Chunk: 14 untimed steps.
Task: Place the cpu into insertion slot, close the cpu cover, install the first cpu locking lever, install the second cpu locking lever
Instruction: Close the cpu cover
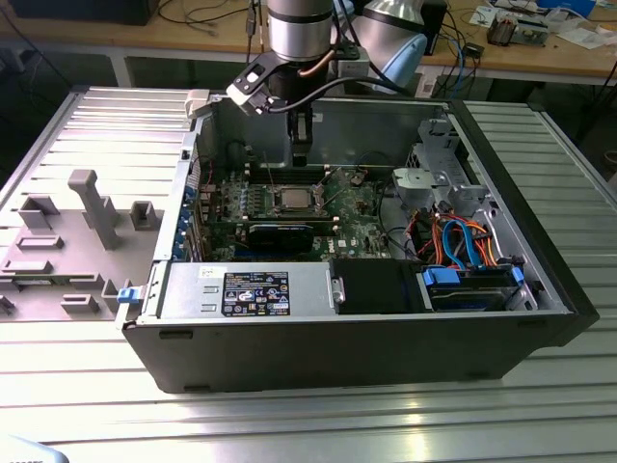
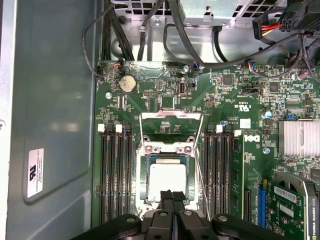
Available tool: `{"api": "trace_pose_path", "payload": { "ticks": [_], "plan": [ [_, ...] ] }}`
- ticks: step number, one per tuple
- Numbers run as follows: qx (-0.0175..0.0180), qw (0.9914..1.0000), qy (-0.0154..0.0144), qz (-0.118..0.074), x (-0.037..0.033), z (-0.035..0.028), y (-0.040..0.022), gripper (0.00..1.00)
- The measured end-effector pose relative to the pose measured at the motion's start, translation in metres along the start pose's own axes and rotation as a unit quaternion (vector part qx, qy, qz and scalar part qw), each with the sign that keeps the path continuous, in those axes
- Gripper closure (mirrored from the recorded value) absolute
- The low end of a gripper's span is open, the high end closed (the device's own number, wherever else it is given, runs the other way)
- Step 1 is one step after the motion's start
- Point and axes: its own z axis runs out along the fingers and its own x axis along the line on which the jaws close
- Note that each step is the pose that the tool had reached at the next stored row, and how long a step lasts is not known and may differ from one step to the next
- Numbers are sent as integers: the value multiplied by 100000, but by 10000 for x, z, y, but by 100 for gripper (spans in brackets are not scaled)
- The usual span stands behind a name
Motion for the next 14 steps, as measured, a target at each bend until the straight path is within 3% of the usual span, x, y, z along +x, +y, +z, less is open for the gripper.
{"api": "trace_pose_path", "payload": {
  "ticks": [14],
  "plan": [
    [1, 100000, -282, -5, -3, 9, 146, 89]
  ]
}}
